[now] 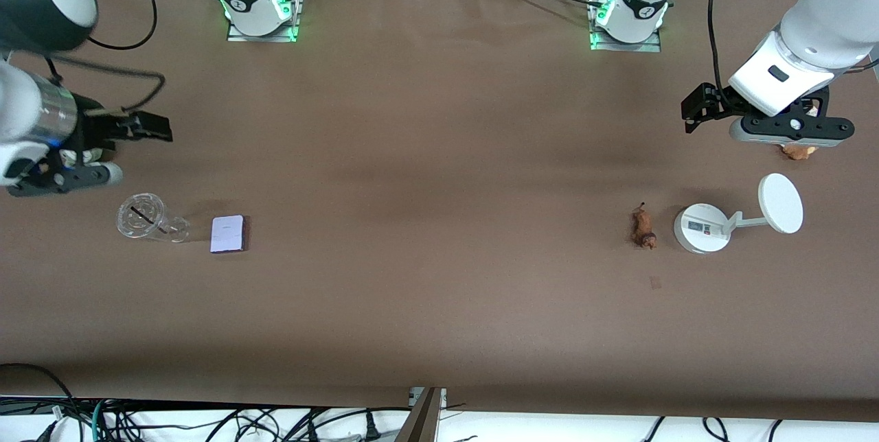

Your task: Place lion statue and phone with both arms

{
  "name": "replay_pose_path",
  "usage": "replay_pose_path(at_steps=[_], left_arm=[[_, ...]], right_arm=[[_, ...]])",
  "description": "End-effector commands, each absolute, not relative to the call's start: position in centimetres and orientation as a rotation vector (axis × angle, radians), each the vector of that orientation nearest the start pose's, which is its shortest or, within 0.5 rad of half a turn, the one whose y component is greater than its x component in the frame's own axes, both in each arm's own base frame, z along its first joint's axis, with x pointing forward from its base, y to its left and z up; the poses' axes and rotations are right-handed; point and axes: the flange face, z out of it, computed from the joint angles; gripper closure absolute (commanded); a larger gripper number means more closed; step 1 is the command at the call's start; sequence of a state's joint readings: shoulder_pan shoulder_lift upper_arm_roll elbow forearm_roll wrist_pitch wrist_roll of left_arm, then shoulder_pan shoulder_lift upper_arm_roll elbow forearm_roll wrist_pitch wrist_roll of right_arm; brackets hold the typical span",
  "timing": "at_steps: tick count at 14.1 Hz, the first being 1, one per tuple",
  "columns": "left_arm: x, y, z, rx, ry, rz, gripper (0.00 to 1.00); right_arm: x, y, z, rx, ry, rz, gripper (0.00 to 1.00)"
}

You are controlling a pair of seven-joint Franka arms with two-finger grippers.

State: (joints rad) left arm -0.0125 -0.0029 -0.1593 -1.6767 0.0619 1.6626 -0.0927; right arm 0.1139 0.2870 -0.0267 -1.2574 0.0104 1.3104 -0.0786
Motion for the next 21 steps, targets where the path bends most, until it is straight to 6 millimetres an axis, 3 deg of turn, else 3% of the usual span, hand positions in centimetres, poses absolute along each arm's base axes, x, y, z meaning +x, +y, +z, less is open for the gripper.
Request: replay_pose_path(at_steps=[1, 5, 6, 11, 15, 21], left_arm=[[55.6, -9.1, 59.0, -3.084, 0.146, 0.02, 0.0], [55.5, -9.3, 59.0, -3.083, 0.153, 0.02, 0.0], [55.5, -9.3, 59.0, -3.083, 0.153, 0.022, 0.0], [55.5, -9.4, 59.1, -3.081, 0.155, 0.019, 0.0], [55.4, -9.5, 59.1, -3.081, 0.16, 0.022, 0.0], [55.4, -8.9, 59.0, -3.075, 0.239, 0.046, 0.0]], right_arm=[[60.3, 5.7, 59.2, -3.097, -0.277, 0.361, 0.0], [60.2, 5.6, 59.4, -3.088, -0.285, 0.356, 0.0], [59.6, 5.7, 60.2, -3.089, -0.293, 0.341, 0.0], [54.9, 5.5, 59.3, -3.083, -0.297, 0.416, 0.0], [52.5, 3.7, 60.4, -3.104, -0.257, 0.21, 0.0], [52.4, 4.0, 60.7, -3.107, -0.259, 0.174, 0.0]])
